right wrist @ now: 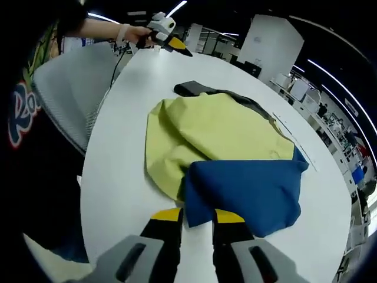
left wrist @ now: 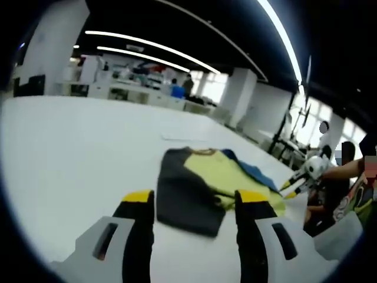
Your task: Fold the garment on the visible template until the final outline fits inside the template.
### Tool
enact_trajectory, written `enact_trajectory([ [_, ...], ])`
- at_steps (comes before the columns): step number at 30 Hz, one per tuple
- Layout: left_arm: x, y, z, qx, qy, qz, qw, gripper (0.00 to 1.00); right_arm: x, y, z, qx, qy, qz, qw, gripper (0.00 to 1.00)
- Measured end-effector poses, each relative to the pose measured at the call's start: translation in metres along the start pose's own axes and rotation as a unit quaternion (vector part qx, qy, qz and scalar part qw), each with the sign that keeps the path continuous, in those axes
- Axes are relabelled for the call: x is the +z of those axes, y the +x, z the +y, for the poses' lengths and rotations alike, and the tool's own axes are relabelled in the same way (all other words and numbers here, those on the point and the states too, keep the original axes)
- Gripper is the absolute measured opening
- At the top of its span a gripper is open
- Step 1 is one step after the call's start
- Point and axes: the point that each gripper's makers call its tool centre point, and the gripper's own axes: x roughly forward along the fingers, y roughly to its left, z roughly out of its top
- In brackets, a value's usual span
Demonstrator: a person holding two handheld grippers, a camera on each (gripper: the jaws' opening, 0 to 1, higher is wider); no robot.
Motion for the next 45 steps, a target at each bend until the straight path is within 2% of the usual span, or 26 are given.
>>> enact_trajectory([
  [7, -0.003, 0.0, -0.001, -0.001, -0.004, 0.002, 1.0, 0.51, -0.006, 0.003, 0.0, -0.004, -0.008, 0.013, 0.9999, 0.11],
  [11, -0.003, 0.001, -0.003, -0.003, -0.005, 0.002, 1.0, 0.5, -0.006, 0.001, -0.001, -0.007, 0.002, 0.01, 0.9999, 0.01],
  [13, -0.003, 0.002, -0.003, -0.003, -0.005, 0.003, 1.0, 0.5, -0.005, -0.001, -0.003, -0.008, 0.005, 0.007, 0.9999, 0.0],
  [16, -0.003, 0.002, -0.003, -0.004, -0.007, 0.003, 1.0, 0.5, -0.002, -0.003, -0.005, -0.006, 0.039, -0.001, 0.9992, 0.0],
  [20, -0.004, 0.003, -0.005, -0.005, -0.008, 0.003, 1.0, 0.5, -0.002, -0.008, -0.005, 0.006, 0.06, 0.008, 0.9982, 0.0],
  [22, -0.005, 0.003, -0.004, -0.006, -0.009, 0.003, 0.9999, 0.49, 0.005, -0.012, -0.007, 0.011, 0.083, -0.004, 0.9965, 0.0],
  [25, -0.007, 0.004, -0.005, -0.006, -0.011, 0.004, 0.9999, 0.49, 0.014, -0.019, -0.012, 0.016, 0.128, -0.015, 0.9915, 0.0],
  [29, -0.01, 0.005, -0.007, -0.009, -0.013, 0.006, 0.9999, 0.48, 0.032, -0.034, -0.027, 0.019, 0.188, -0.047, 0.9809, 0.0],
  [32, -0.01, 0.006, -0.008, -0.011, -0.014, 0.005, 0.9998, 0.48, 0.039, -0.045, -0.039, 0.013, 0.204, -0.06, 0.9771, 0.0],
  [36, -0.01, 0.007, -0.009, -0.013, -0.016, 0.003, 0.9998, 0.47, 0.051, -0.064, -0.058, 0.002, 0.241, -0.09, 0.9664, 0.0],
  [40, -0.01, 0.008, -0.009, -0.015, -0.019, 0.002, 0.9997, 0.47, 0.05, -0.076, -0.076, -0.013, 0.263, -0.104, 0.959, 0.0],
  [41, -0.011, 0.008, -0.01, -0.016, -0.019, 0.002, 0.9997, 0.47, 0.048, -0.079, -0.082, -0.016, 0.276, -0.107, 0.9549, 0.0],
  [45, -0.013, 0.009, -0.01, -0.016, -0.021, 0.002, 0.9996, 0.47, 0.034, -0.087, -0.092, -0.031, 0.286, -0.092, 0.9532, 0.0],
])
